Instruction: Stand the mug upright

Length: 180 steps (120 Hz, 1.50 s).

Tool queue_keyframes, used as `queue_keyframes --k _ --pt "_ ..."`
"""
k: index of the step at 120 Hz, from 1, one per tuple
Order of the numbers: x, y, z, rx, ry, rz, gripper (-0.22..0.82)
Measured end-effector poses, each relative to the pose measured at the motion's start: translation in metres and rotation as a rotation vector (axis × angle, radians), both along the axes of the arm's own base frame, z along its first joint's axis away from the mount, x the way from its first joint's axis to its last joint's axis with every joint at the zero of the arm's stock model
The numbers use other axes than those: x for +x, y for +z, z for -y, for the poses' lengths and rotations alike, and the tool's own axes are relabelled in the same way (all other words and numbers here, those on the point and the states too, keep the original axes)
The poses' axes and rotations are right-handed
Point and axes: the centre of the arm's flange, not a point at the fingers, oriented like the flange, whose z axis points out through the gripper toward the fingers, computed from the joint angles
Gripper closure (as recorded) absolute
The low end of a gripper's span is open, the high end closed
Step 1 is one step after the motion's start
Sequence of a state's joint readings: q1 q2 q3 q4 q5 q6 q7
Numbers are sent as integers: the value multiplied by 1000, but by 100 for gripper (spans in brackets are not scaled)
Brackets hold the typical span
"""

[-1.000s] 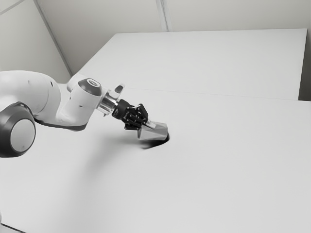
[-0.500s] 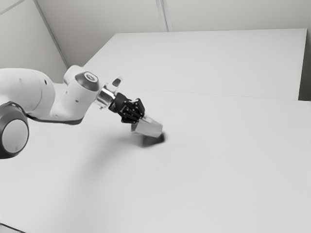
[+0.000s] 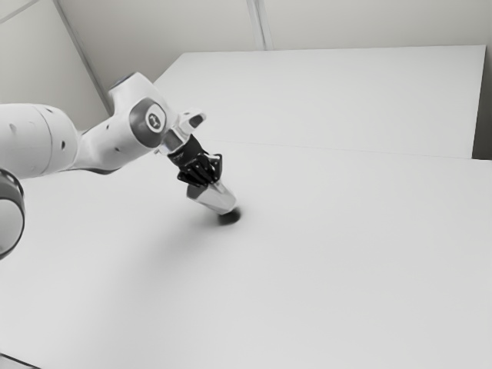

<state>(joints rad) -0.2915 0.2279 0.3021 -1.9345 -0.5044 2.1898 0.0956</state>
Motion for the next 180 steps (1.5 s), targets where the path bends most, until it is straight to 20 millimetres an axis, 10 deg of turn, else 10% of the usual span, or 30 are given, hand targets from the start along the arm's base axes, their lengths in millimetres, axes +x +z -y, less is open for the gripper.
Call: queue_keyframes --k 41,170,180 --pt "-44 -20 9 85 164 -195 79" --pt "-57 -43 4 274 453 -445 78" --pt "-57 -44 4 274 463 -448 64"
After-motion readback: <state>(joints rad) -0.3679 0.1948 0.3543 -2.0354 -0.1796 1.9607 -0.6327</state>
